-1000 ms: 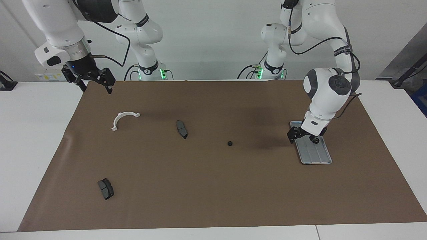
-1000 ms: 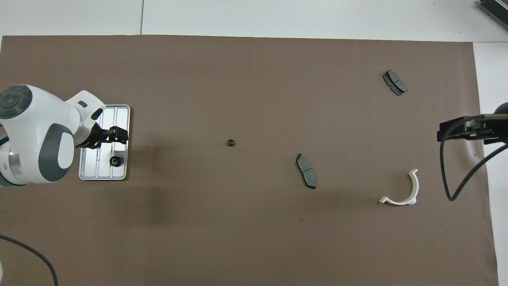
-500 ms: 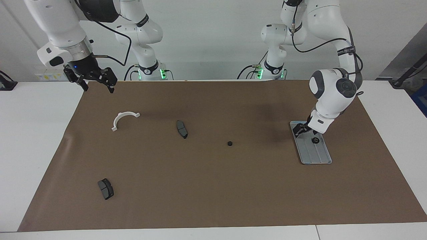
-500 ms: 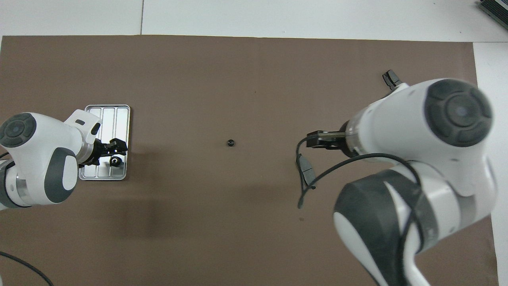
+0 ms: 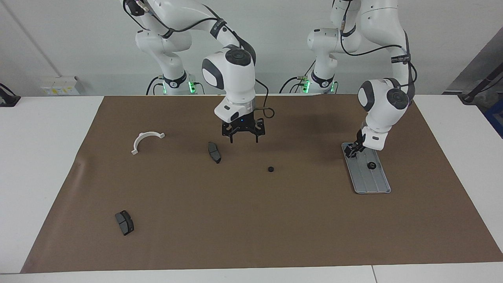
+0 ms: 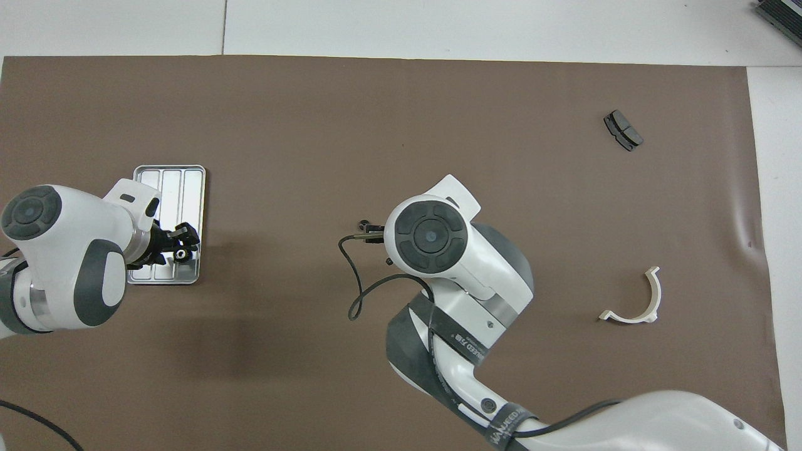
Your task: Place bearing gear from tray to pile
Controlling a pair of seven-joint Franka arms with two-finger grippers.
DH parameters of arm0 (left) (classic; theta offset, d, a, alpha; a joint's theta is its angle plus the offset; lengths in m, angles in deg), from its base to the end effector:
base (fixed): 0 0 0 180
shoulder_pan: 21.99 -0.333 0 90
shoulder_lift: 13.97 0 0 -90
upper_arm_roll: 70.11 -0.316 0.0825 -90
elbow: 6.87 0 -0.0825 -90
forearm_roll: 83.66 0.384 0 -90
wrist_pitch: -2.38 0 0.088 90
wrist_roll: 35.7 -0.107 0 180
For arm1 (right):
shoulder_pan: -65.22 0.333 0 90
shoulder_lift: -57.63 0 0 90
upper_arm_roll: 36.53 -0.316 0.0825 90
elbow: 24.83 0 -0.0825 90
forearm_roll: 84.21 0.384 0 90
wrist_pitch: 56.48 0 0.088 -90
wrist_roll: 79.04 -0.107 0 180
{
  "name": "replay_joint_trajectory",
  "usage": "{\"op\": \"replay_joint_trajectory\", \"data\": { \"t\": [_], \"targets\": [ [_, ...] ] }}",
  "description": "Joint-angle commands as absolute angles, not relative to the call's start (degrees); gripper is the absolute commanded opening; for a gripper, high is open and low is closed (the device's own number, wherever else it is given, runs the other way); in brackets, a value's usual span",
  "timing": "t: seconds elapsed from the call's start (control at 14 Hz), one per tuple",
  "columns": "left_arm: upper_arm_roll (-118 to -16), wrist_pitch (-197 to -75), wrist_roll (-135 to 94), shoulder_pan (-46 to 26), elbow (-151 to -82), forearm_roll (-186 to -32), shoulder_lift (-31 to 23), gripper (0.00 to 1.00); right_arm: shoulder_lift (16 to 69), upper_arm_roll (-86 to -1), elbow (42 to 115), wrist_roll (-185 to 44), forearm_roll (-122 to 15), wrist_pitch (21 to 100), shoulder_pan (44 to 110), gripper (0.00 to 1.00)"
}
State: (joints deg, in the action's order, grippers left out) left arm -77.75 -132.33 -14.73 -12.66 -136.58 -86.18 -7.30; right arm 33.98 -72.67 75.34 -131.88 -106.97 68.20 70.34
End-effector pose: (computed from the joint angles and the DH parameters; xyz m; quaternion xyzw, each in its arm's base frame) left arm 0.5279 -0.0163 0.3072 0.9831 0.1825 -0.0152 0.0048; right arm 0.5279 0.3907 0.3838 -0.9970 0.0220 -0.0738 0.0054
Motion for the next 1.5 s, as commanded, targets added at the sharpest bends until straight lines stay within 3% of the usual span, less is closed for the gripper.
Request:
{"op": "replay_joint_trajectory", "data": {
  "t": [0.0,0.21,0.36,0.64,0.86,1.0,1.21,1.43],
  "targets": [
    [-77.41,-134.38,-14.08,-12.94,-138.97,-86.12,-9.13,0.59,22.25,-75.11,67.39,-141.32,-119.39,68.06,73.29,1.0],
    [-77.41,-134.29,-14.17,-12.59,-138.97,-86.12,-9.04,0.47,16.95,-77.66,63.61,-142.59,-125.24,68.14,73.74,1.0],
    [-77.32,-134.2,-14.26,-12.5,-138.97,-86.12,-9.04,0.32,14.14,-77.66,60.71,-142.33,-128.22,68.23,74.89,1.0],
    [-77.41,-134.11,-15.05,-12.41,-138.97,-86.12,-8.96,0.14,13.42,-77.49,60.52,-138.64,-130.44,70.69,74.71,1.0],
    [-77.41,-133.67,-15.84,-12.41,-137.4,-86.03,-8.43,0.0,13.69,-77.58,61.48,-138.46,-129.91,69.91,74.19,0.82],
    [-77.41,-131.49,-15.84,-12.5,-132.76,-86.03,-6.94,0.0,13.77,-77.58,61.92,-138.46,-129.82,69.9,74.1,0.74],
    [-77.32,-124.12,-15.93,-12.41,-122.48,-85.94,-3.78,0.0,13.69,-77.58,63.59,-138.55,-130.35,70.78,73.75,0.73],
    [-77.06,-122.51,-15.93,-12.07,-118.76,-85.77,-2.37,0.0,13.77,-77.49,64.2,-138.46,-130.35,71.13,73.75,0.67]
  ]
}}
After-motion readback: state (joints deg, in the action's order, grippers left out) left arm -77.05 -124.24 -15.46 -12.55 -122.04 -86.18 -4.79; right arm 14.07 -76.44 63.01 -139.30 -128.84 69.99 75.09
